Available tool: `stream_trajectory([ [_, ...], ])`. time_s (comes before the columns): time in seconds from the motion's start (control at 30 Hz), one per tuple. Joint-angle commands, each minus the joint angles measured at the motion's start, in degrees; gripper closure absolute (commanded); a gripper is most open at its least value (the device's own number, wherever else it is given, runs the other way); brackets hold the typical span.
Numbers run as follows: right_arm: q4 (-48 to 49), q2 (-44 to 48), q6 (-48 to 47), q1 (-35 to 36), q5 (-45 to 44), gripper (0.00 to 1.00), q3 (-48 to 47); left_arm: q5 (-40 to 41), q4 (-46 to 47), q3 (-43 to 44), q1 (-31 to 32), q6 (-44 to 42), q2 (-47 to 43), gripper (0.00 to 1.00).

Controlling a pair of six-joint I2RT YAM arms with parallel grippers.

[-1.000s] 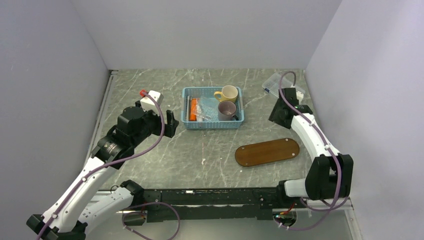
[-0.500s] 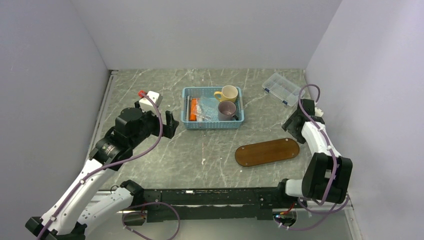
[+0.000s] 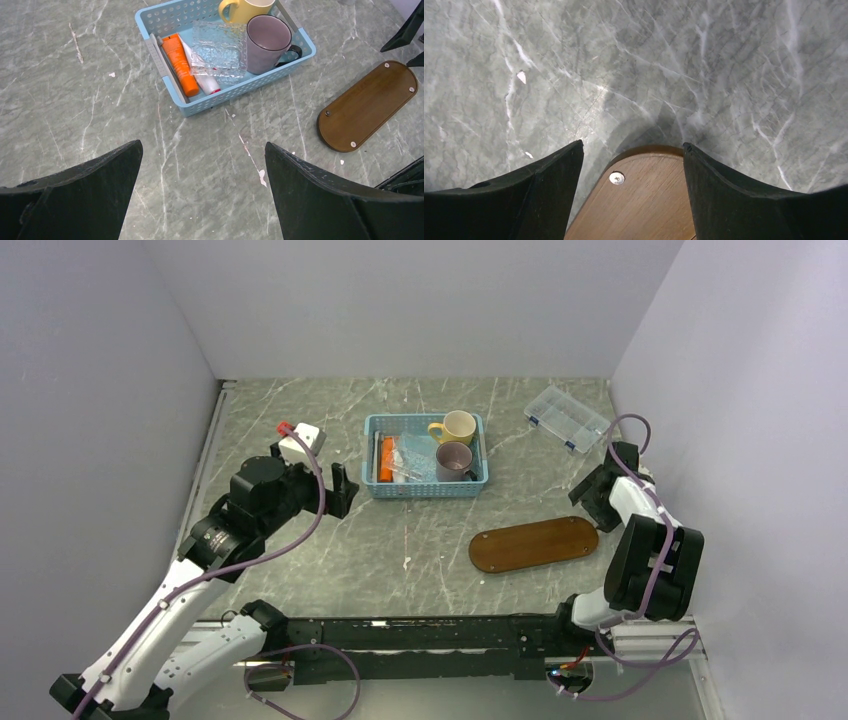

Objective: Prepare toiletry sets of a toothbrush and toothpaste on the tray

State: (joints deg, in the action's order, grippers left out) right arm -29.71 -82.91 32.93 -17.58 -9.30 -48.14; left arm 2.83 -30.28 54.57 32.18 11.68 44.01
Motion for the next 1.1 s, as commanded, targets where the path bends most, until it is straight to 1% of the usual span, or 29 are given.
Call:
stream_trajectory([
  [0.0,1.4,-1.99,1.69,-0.39,1.34,0.26,-0.76,-0.72,0.85,0.45,0.4,0.0,-0.6,0.01],
  [0.2,1.72,-3.22,1.41,-0.43,1.68,0.27,0.14,-0.55,0.9,0.45,0.6,-0.13,-0.68,0.01],
  [0.4,2.03,-2.47,1.57,-0.19,3.09,0.29,2.14,-0.55,0.91,0.45,0.77,-0.16,-0.91,0.01],
  [0.83,1.38,4.11,3.47,0.72,5.76,0.29,7.47,-0.3,0.83,0.44,0.86,-0.07,-1.31,0.01],
  [1.07,1.5,7.05,4.85,2.78,7.77,0.29,10.0,-0.2,0.75,0.54,0.95,0.0,-1.03,0.01],
])
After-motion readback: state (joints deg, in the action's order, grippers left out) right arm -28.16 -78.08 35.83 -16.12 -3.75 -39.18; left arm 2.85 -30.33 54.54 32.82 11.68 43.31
